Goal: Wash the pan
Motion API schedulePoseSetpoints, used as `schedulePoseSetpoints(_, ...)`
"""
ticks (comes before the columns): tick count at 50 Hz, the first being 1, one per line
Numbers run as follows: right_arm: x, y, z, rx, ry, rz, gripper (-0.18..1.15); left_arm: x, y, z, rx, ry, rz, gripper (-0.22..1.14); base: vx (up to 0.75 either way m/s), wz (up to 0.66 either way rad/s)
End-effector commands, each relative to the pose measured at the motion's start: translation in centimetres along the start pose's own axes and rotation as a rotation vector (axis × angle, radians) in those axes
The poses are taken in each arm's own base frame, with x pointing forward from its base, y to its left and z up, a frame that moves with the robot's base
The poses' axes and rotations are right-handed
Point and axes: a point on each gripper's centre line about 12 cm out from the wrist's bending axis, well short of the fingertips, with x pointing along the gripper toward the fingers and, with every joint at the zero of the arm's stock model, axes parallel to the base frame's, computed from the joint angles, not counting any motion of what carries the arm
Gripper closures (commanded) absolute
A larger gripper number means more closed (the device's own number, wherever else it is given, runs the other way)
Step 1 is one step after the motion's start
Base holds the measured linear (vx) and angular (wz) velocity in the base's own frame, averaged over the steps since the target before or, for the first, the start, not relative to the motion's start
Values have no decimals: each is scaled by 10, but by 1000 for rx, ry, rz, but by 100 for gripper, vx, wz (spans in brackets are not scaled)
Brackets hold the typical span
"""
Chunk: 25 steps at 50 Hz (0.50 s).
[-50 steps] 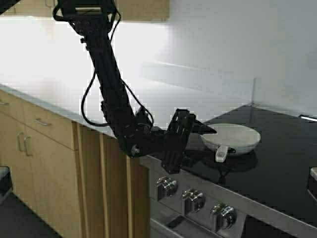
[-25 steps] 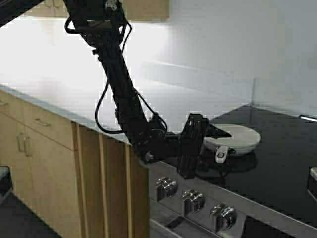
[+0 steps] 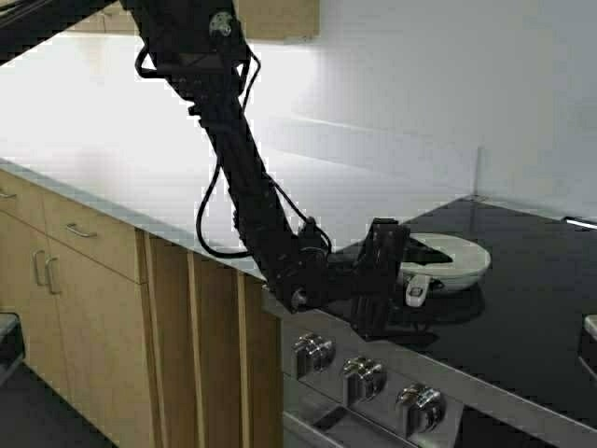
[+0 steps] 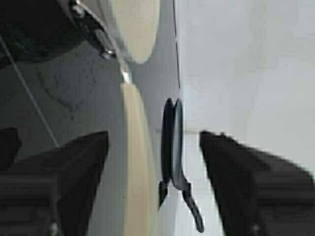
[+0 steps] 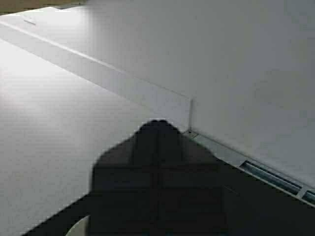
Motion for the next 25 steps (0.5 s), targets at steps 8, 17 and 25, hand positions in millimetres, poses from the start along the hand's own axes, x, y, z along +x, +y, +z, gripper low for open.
schedulePoseSetpoints(8,2,0,5,0,-11,2,90,12,-17,2,-20,1,-60,14,0,0)
schedulePoseSetpoints(17,2,0,5,0,-11,2,90,15,-11,1,-76,5,-67,56,0,0)
schedulePoseSetpoints(25,2,0,4,0,-9,2,90,16,-19,-2,-98,3,-112,104,0,0)
